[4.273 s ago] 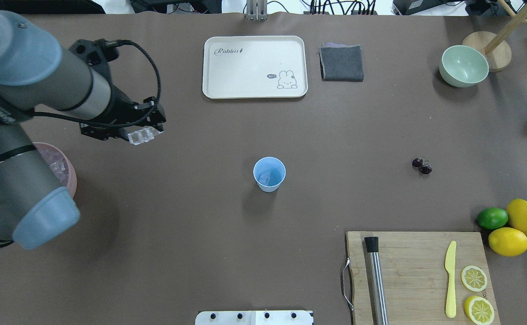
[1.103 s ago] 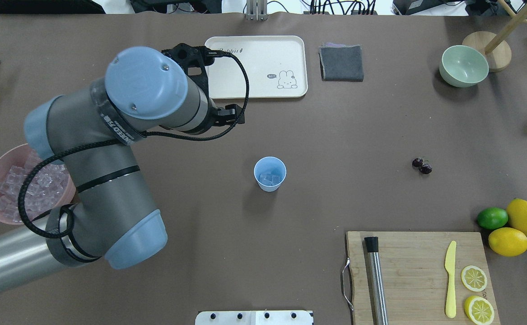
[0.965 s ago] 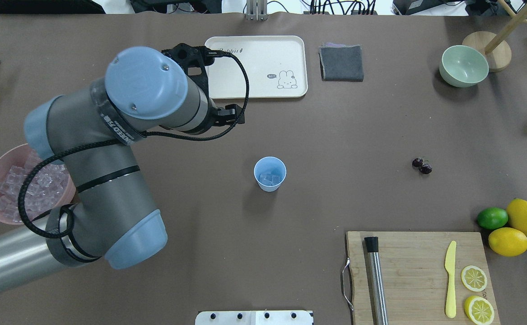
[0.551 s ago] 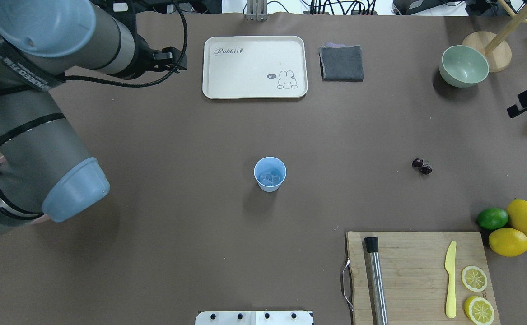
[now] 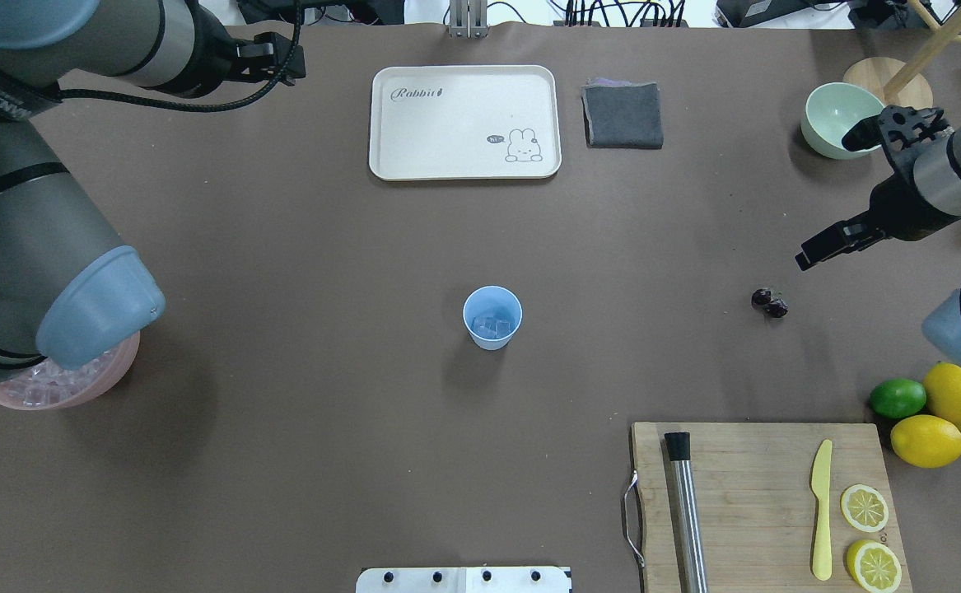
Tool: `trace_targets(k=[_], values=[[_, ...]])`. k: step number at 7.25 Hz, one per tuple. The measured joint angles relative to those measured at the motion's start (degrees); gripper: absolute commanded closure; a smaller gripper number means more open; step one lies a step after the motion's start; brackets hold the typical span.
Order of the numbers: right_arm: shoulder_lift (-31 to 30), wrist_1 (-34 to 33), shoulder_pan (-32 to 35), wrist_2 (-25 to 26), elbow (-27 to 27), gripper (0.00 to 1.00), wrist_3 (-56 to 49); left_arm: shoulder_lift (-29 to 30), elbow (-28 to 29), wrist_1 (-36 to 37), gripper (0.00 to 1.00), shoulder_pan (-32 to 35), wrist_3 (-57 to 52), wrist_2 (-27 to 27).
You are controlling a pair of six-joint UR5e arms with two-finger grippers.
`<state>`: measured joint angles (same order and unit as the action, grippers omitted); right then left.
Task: Put ice and cherries in cup
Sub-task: 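Withdraw the left arm toward rest while the right gripper moves over the cherries, then lower the right gripper onto the dark cherries and close on their stems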
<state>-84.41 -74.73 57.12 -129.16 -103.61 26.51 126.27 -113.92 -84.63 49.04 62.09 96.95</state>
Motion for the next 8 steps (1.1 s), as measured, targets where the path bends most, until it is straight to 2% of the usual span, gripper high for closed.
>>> trace_targets(k=[4,6,7,8], values=[[2.31,2.19,-6.41,5.15,5.43,0.02,1.47,-0.05,0.34,0.05,0.02,1.08,-0.04,0.11],[4.03,2.22,-7.47,5.90,7.41,0.17,1.51,-0.07,0.37,0.07,0.02,1.13,-0.04,0.18],[4.12,2.22,-7.51,6.08,8.27,0.19,1.48,-0.07,0.39,0.08,0.02,1.14,-0.04,0.20],[3.97,2.22,-7.51,6.44,8.84,0.39,1.45,-0.01,0.46,0.10,0.02,1.13,-0.04,0.23]])
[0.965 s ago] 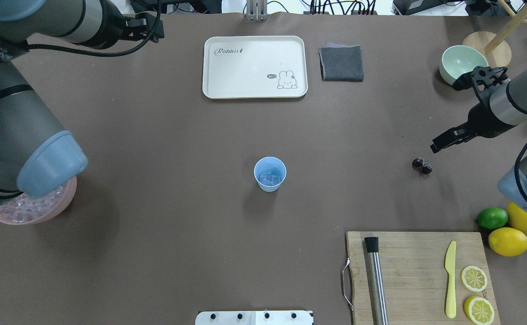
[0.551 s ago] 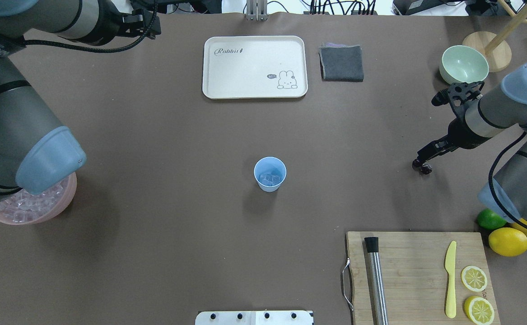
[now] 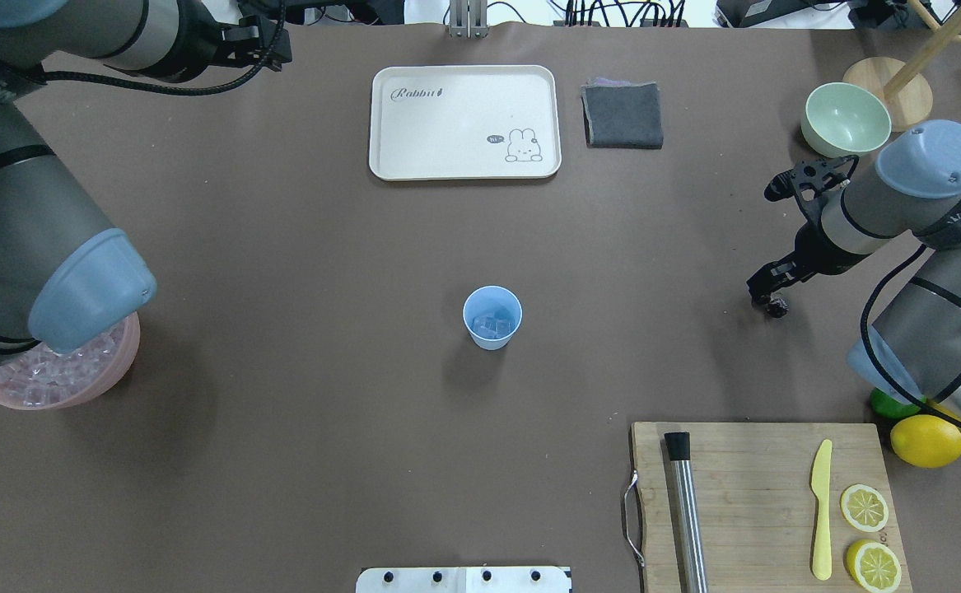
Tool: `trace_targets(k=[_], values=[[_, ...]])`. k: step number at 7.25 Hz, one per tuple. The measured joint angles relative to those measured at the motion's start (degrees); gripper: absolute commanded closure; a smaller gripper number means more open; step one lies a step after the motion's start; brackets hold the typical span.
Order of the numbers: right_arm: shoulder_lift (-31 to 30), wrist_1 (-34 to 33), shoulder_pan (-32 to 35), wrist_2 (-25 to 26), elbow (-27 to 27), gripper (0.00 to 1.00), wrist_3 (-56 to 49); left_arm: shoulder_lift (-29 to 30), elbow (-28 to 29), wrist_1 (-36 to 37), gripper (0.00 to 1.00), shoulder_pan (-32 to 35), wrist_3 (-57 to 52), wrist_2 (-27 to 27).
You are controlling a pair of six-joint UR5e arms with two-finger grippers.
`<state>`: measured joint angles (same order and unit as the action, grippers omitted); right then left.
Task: Put ice and cherries in cup
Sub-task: 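Lower the right gripper onto the dark cherries and close on their stems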
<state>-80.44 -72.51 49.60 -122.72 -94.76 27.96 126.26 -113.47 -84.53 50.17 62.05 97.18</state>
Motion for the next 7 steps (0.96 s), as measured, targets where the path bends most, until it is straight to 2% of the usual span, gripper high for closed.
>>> trace_targets(k=[1,2,3,7], values=[[-0.13,-0.02,0.02,0.25,0.27,0.79,0.04,0.07,0.04,0.04,0.02,-0.03,0.00,0.02],[-0.03,-0.04,0.02,0.36,0.09,0.85,0.93,0.13,0.10,0.06,0.02,-0.07,0.00,0.02],[0.23,-0.02,0.00,0.38,-0.48,1.00,2.63,0.17,0.14,0.07,0.02,-0.07,0.00,0.03],[-0.13,-0.04,0.21,0.33,-2.14,1.00,4.38,0.60,0.41,0.07,0.02,-0.08,0.00,0.03]])
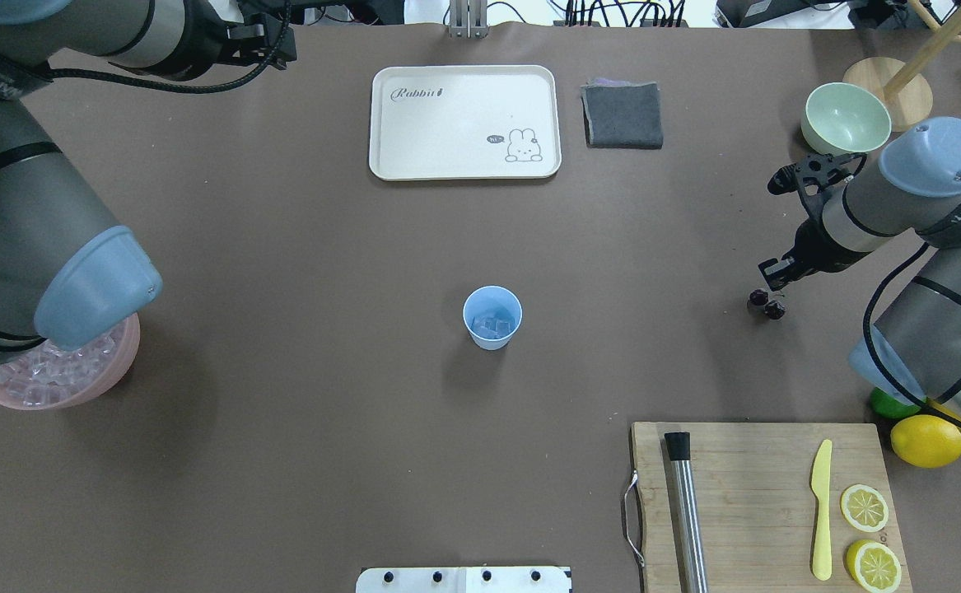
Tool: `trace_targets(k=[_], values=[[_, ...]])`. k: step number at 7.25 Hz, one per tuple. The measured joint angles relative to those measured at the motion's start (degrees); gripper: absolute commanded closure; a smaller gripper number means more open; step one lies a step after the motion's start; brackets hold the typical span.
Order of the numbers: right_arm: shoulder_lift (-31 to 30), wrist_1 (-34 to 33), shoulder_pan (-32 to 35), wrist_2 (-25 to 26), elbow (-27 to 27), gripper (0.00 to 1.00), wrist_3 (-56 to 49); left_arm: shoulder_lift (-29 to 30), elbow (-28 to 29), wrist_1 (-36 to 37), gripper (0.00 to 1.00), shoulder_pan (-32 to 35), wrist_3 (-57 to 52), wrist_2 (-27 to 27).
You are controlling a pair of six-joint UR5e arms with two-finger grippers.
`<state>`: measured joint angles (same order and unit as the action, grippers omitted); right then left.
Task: Put ice and cherries in cup
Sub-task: 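Lower the right gripper onto the dark cherries and close on their stems, then lift the cherries with the right gripper and carry them over the blue cup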
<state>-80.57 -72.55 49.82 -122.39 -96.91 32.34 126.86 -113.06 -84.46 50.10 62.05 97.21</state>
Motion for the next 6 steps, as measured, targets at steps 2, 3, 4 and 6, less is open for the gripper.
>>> trace_targets(k=[2,3,4,6], values=[[0.32,-1.90,2.11,-2.16,-4.13,1.00,0.54,-0.03,0.03,0.00,0.02,0.05,0.00,0.06],[1.86,-3.65,3.37,-4.36,-6.03,1.00,1.62,-0.12,0.03,0.00,0.02,0.29,-0.11,0.12],[5.19,-4.61,3.68,-5.58,-7.02,1.00,5.48,-0.35,0.06,0.13,0.02,1.23,-1.69,1.33],[12.61,-5.15,1.42,-5.35,-7.44,1.00,15.75,-2.99,0.34,0.78,0.02,5.19,-10.36,6.92]])
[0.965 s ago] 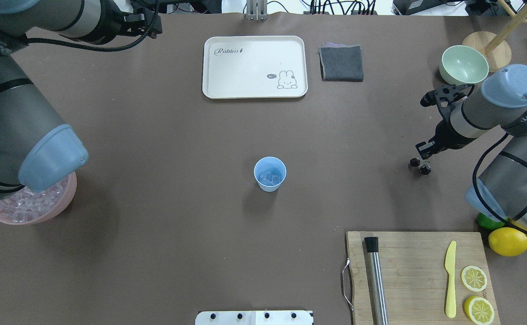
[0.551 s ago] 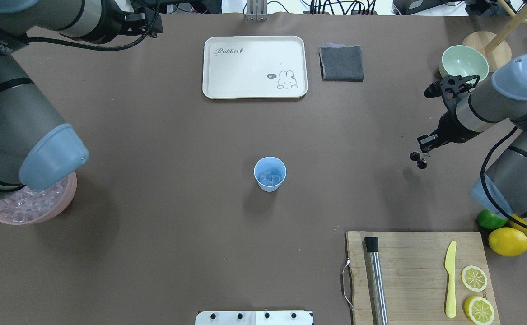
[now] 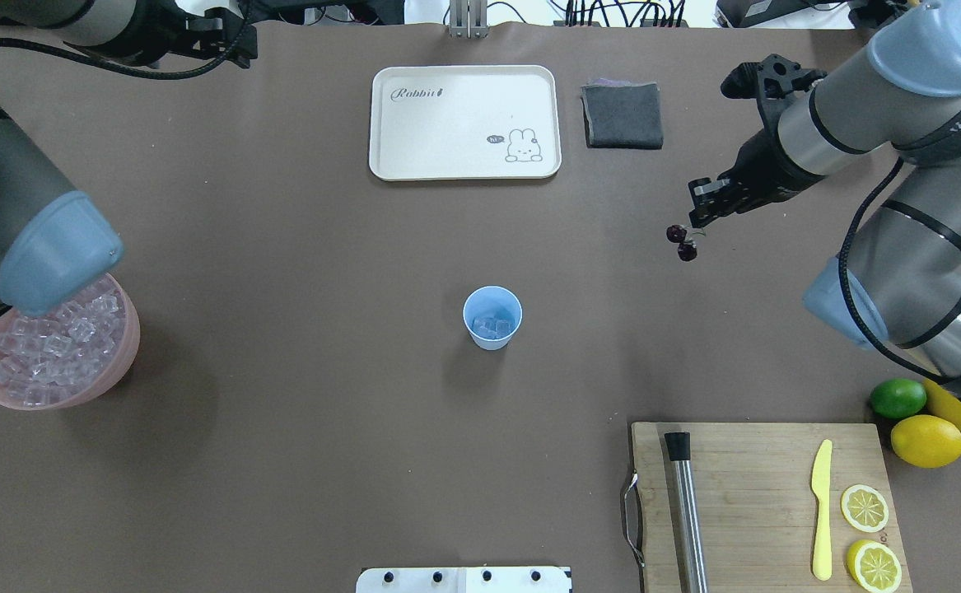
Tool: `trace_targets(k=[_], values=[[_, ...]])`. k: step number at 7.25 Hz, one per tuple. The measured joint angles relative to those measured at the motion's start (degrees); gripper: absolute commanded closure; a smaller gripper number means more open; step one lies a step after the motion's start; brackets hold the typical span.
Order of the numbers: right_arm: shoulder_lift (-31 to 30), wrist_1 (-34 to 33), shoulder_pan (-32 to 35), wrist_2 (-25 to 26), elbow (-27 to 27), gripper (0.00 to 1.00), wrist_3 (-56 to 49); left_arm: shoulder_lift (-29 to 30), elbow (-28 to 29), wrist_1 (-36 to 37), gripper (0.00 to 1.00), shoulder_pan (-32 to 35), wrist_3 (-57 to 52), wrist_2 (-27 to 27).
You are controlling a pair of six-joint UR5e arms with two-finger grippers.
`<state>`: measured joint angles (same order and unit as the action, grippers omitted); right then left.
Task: Put ice and cherries in cup
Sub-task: 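Lift the cherries with the right gripper and carry them over the blue cup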
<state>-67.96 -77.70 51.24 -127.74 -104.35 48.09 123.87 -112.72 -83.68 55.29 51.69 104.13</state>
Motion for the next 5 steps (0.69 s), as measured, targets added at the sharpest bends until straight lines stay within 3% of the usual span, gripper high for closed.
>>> trace_targets(k=[3,5], values=[[9.28,-1.20,-8.95,8.32,0.11,1.00,11.97,-7.64,0.17,0.08,0.02,7.64,-15.95,9.05],[12.38,-3.09,-14.37,15.13,0.60,1.00,13.60,-12.42,1.09,-0.06,0.02,13.73,-25.74,13.69]])
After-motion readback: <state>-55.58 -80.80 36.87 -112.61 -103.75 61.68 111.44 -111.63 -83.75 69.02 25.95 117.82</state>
